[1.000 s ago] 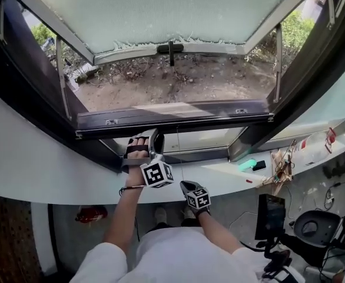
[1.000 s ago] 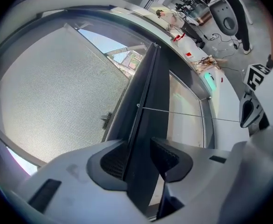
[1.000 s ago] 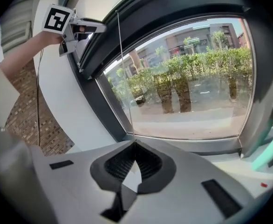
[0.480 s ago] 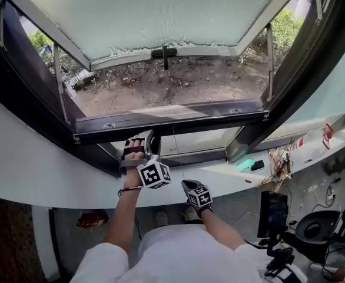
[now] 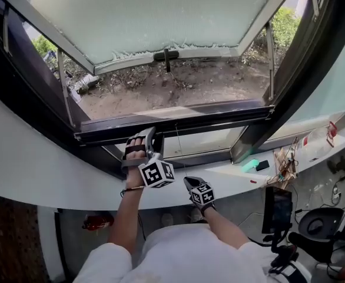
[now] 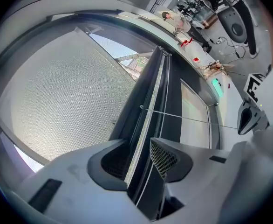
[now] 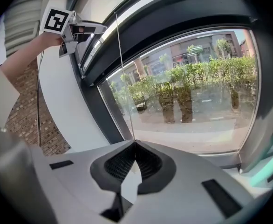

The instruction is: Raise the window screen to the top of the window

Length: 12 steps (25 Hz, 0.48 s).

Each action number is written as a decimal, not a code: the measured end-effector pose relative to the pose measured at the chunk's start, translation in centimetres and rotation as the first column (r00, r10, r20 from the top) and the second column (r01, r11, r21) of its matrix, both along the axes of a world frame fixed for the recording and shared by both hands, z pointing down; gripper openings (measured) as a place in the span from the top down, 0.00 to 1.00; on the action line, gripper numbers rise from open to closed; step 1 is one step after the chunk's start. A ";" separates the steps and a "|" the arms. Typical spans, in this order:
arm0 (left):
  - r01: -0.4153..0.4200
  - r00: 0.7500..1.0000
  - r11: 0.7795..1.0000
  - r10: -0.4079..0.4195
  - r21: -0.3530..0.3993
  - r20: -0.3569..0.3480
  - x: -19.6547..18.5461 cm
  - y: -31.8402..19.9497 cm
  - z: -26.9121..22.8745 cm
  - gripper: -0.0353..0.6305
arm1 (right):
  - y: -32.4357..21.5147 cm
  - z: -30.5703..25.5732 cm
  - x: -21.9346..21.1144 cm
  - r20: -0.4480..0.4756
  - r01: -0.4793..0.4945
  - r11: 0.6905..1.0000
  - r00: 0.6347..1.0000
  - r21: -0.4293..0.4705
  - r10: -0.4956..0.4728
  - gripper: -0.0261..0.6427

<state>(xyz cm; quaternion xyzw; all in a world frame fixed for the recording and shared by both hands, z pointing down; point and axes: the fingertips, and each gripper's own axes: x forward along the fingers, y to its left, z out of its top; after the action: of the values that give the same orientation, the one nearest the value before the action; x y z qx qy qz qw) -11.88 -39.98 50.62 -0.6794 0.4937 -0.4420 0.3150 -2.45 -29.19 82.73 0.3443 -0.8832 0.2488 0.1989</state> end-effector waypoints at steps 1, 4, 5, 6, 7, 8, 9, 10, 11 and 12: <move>0.002 1.000 1.000 -0.002 0.000 -0.005 0.0 0.0 -0.3 0.73 | -0.1 -0.2 -0.2 0.005 0.001 1.000 1.000 0.006 -0.001 0.96; 0.015 1.000 1.000 -0.015 0.024 -0.026 -0.2 -0.2 -1.5 0.78 | -0.3 -0.7 -0.5 0.012 0.004 1.000 1.000 0.020 -0.004 0.96; 0.021 0.999 0.999 -0.020 0.035 -0.036 -0.4 -0.2 -1.9 0.82 | -0.3 -0.9 -0.6 0.014 0.003 1.000 1.000 0.025 -0.004 0.96; 0.025 0.999 0.999 -0.023 0.043 -0.045 -0.5 -0.3 -2.3 0.86 | -0.4 -1.0 -0.7 0.017 0.002 1.000 1.000 0.030 -0.002 0.96; 0.027 0.998 0.999 -0.025 0.047 -0.049 -0.6 -0.3 -2.5 0.87 | -0.4 -1.2 -0.8 0.022 -0.001 0.999 1.000 0.034 0.000 0.96; 0.028 0.999 0.998 -0.026 0.049 -0.048 -0.6 -0.2 -2.7 0.87 | -0.5 -1.3 -0.8 0.026 -0.003 0.999 1.000 0.037 0.002 0.96; 0.028 0.999 0.998 -0.026 0.052 -0.044 -0.7 -0.2 -2.9 0.87 | -0.5 -1.5 -0.9 0.028 -0.006 0.999 1.000 0.039 0.005 0.96; 0.029 0.999 0.998 -0.026 0.054 -0.040 -0.7 -0.3 -3.0 0.87 | -0.6 -1.6 -0.9 0.029 -0.007 0.999 1.000 0.041 0.006 0.96; 0.029 0.999 0.998 -0.027 0.055 -0.038 -0.7 -0.3 -3.1 0.87 | -0.7 -1.7 -0.9 0.029 -0.008 0.999 1.000 0.042 0.007 0.96; 0.030 0.999 0.998 -0.028 0.055 -0.038 -0.7 -0.3 -3.2 0.87 | -0.7 -1.8 -0.9 0.030 -0.009 0.999 1.000 0.043 0.007 0.96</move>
<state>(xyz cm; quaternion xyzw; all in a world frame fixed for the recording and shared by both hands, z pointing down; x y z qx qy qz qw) -12.55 -40.29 47.42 -0.6713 0.5213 -0.4200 0.3181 -3.31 -29.88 80.95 0.3484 -0.8898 0.2355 0.1772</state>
